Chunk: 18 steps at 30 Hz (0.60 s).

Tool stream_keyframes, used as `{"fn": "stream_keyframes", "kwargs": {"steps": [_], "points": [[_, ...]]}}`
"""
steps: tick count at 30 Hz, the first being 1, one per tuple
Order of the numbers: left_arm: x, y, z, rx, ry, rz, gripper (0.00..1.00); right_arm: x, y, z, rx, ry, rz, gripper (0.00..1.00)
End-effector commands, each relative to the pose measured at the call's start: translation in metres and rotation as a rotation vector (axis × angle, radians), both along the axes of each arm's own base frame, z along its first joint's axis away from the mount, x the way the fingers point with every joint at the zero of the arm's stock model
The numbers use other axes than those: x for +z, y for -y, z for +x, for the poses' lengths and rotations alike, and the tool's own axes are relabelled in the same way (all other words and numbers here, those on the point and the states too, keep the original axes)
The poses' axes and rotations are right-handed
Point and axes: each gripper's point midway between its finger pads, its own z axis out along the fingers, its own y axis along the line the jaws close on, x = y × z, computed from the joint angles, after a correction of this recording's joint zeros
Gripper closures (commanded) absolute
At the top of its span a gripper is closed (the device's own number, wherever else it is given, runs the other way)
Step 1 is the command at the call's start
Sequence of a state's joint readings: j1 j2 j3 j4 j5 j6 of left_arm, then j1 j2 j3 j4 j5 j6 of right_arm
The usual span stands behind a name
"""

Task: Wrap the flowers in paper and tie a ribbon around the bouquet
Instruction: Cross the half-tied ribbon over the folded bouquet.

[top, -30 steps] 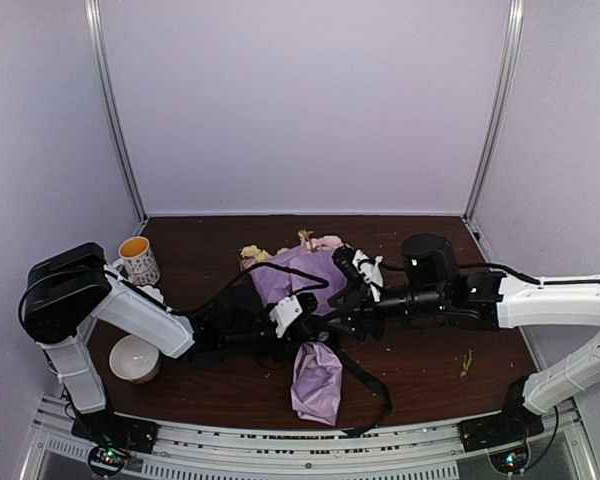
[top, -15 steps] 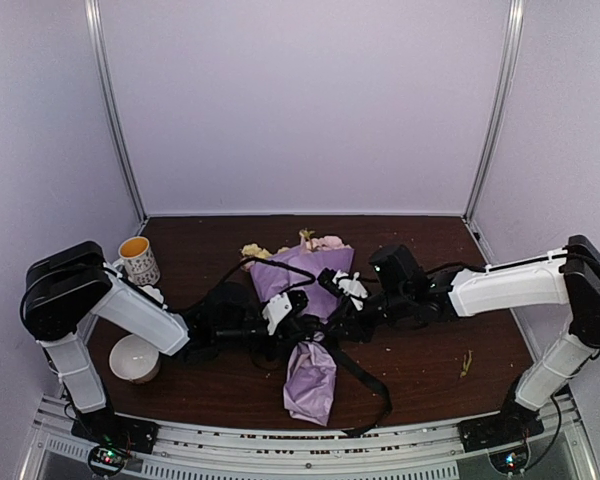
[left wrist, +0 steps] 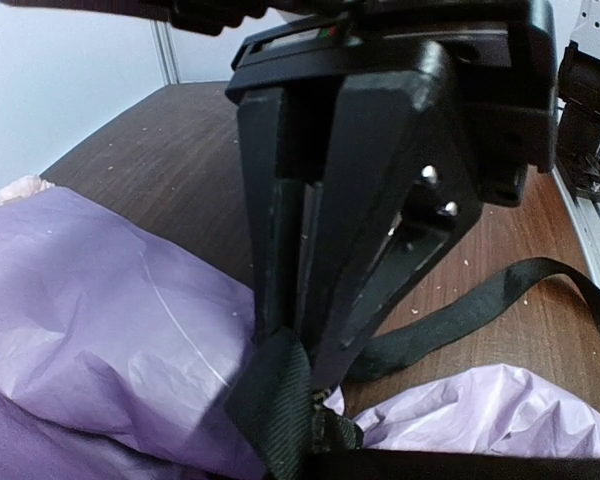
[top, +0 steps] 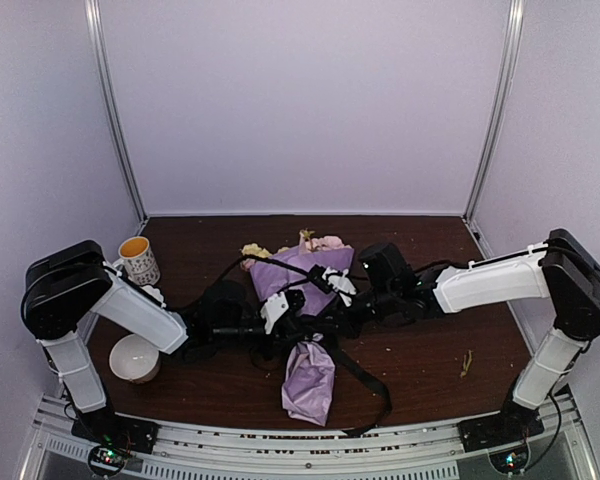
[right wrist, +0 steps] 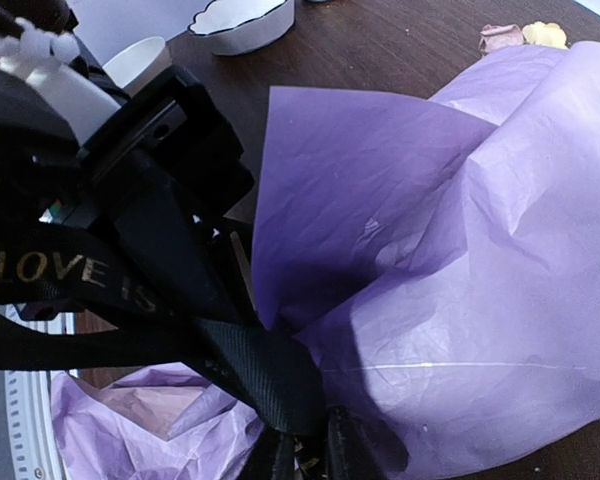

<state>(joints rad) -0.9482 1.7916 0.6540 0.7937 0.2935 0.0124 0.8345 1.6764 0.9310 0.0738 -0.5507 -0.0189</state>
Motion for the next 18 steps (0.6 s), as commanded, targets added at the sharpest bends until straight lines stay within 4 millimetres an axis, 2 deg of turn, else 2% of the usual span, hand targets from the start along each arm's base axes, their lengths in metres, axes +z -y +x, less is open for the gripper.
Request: {"fn": "stream_keyframes", "kwargs": {"steps": [1, 6, 10, 18], "points": [[0.014, 0.003, 0.001, -0.020, 0.023, -0.052, 1.00, 0.013, -0.009, 0.004, 0.007, 0.003, 0.045, 0.93], [0.018, -0.003, 0.007, 0.031, 0.022, -0.047, 0.97, 0.016, -0.001, 0.000, -0.019, 0.007, 0.060, 1.00], [0.018, -0.004, 0.007, 0.035, 0.025, -0.030, 0.94, 0.019, 0.003, -0.007, -0.028, 0.006, 0.097, 1.00], [0.027, -0.006, 0.010, 0.058, 0.027, -0.044, 0.77, 0.013, 0.010, -0.011, -0.044, -0.013, 0.072, 0.99]]}}
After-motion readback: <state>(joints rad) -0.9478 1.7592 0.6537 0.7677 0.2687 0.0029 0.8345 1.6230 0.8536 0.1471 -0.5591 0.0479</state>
